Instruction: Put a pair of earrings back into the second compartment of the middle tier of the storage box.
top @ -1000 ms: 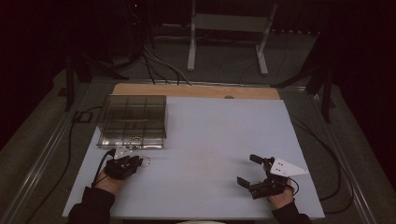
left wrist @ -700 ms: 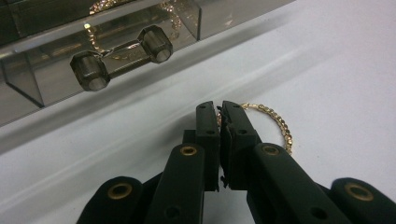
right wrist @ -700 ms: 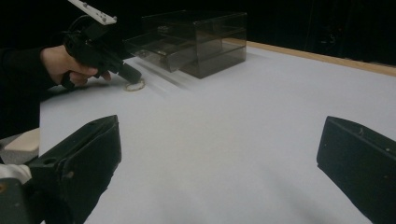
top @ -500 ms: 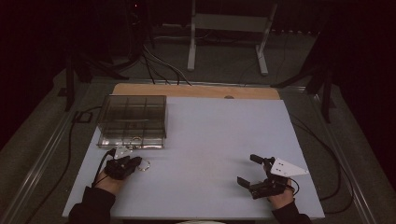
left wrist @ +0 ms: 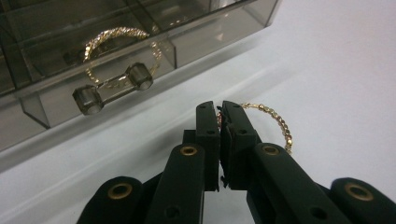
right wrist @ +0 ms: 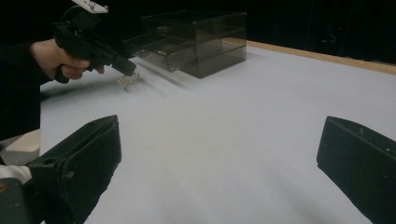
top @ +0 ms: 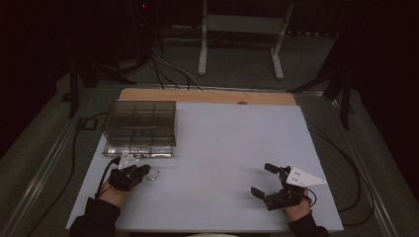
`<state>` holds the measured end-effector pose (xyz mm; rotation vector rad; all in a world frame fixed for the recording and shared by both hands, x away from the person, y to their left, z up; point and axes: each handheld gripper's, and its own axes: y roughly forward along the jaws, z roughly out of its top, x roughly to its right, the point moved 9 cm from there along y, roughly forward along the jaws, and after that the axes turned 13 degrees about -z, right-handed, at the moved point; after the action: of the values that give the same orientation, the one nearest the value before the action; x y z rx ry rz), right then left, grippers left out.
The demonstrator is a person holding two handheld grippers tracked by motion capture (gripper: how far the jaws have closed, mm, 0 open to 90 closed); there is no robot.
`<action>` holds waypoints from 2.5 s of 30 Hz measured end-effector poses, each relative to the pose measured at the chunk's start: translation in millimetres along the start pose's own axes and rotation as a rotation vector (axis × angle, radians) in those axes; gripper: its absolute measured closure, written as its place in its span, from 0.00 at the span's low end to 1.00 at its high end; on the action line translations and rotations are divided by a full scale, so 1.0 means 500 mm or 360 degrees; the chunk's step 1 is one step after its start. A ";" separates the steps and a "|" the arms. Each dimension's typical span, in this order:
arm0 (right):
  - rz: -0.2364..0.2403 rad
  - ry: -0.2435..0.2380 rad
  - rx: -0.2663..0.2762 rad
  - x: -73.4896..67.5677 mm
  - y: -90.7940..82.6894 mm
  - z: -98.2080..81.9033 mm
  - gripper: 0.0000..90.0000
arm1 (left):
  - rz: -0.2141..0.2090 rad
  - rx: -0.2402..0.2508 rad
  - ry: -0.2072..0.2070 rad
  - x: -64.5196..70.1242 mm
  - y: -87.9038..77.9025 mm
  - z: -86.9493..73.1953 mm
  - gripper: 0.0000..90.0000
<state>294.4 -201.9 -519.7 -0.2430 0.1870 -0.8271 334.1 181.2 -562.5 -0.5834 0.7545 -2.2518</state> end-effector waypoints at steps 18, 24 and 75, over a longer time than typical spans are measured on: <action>-0.0002 -0.0003 0.0012 0.001 0.000 0.002 0.00 | -0.0039 0.0023 0.0058 0.008 -0.037 0.036 0.97; -0.0004 0.0007 0.0011 0.002 0.000 0.001 0.00 | -0.0054 0.0033 0.0092 0.015 -0.049 0.055 0.97; 0.0010 -0.0012 -0.0008 -0.002 0.003 -0.002 0.00 | 0.0168 0.0375 -0.0148 -0.132 -0.093 0.149 0.97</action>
<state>294.3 -200.2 -521.3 -0.2503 0.1828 -0.8197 400.3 230.6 -489.8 -0.5181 0.4544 -2.1601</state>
